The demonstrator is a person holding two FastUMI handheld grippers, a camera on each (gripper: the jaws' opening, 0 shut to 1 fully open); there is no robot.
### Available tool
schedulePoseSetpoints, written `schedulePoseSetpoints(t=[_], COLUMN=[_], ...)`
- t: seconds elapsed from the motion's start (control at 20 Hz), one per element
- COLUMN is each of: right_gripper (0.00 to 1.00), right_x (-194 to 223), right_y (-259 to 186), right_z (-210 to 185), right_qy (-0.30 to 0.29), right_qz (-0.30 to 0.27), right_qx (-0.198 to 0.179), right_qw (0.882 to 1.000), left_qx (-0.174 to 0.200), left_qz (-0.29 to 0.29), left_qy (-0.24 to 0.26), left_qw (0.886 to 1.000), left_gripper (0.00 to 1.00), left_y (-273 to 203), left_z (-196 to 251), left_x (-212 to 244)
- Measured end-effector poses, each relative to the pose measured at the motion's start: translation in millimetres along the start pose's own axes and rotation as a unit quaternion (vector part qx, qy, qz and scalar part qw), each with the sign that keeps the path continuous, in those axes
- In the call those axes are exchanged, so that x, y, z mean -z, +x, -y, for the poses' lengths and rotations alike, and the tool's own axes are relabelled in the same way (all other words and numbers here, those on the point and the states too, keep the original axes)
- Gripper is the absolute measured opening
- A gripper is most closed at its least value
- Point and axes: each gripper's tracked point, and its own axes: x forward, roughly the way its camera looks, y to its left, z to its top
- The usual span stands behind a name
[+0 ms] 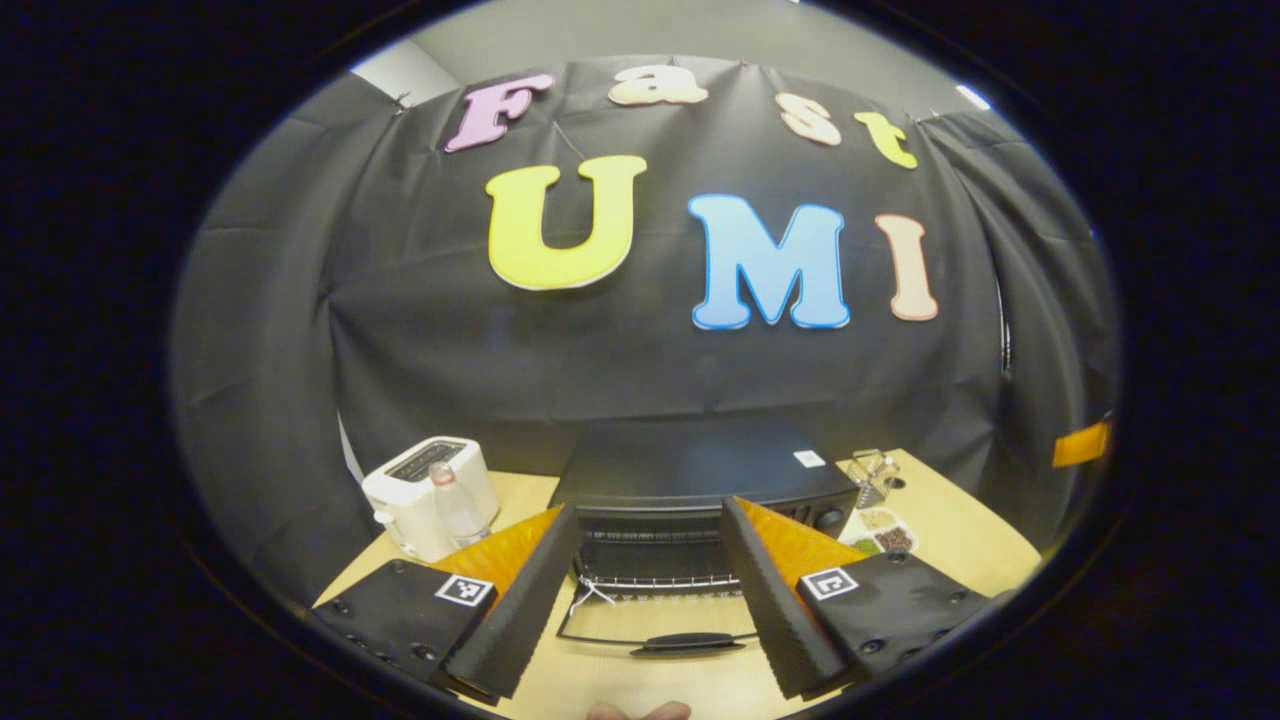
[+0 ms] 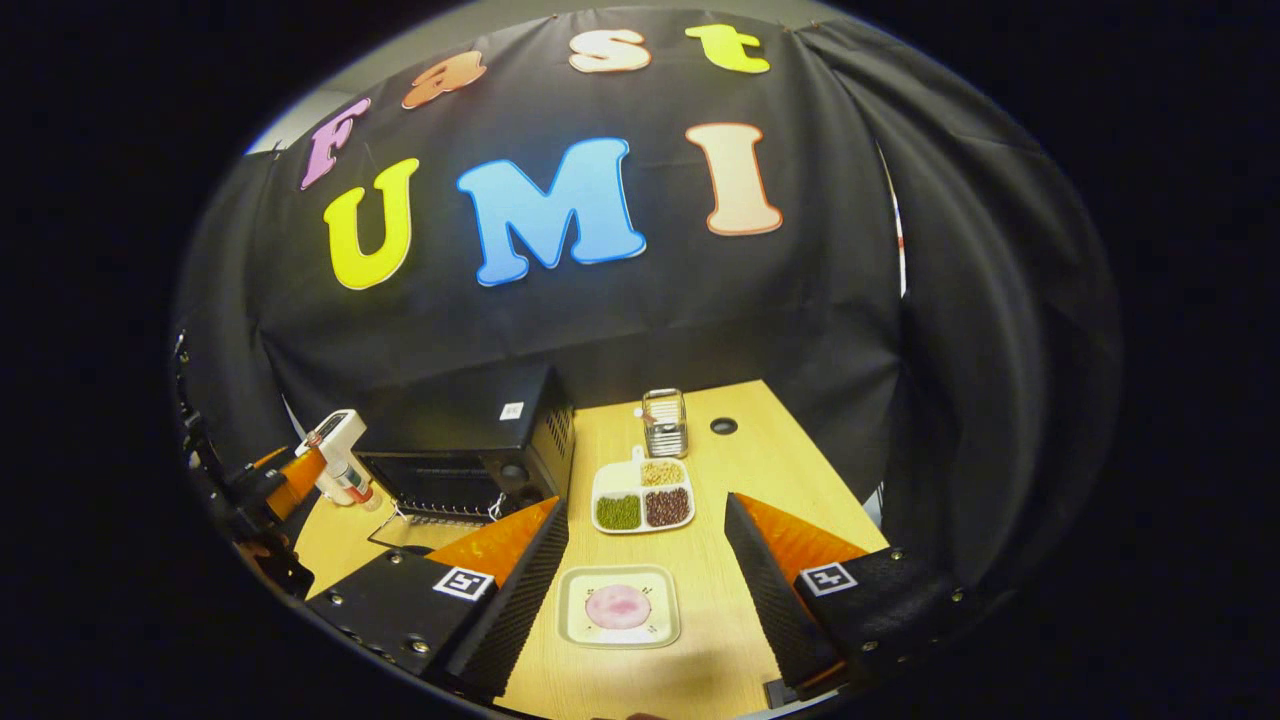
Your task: Open the electric oven with the left hand, put the food in, and close the electric oven.
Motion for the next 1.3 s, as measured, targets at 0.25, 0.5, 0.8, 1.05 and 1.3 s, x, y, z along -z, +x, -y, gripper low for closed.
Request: schedulePoseSetpoints(t=[0.25,0.5,0.8,1.05,1.3], right_gripper=[0.98,0.98,0.98,0.86,0.77], right_x=[51,118,175,203,220], right_y=[42,81,122,136,148], right_z=[17,22,32,42,43], right_qy=[0.028,0.078,0.077,0.019,-0.025], right_qz=[-0.120,-0.263,-0.364,-0.401,-0.416], right_qx=[-0.026,-0.043,-0.023,0.010,0.026], right_qw=[0.992,0.961,0.928,0.916,0.909], left_qx=[-0.007,-0.013,-0.049,-0.084,-0.095], left_qz=[0.071,0.118,0.109,0.085,0.073], left_qy=[-0.021,-0.025,-0.013,-0.029,-0.043], left_qw=[0.997,0.993,0.993,0.992,0.992], left_gripper=[0.96,1.00,0.97,1.00,0.96], left_y=[-38,-77,-97,-108,-112], left_z=[-5,-15,-40,-71,-88], left_x=[-73,-119,-108,-85,-77])
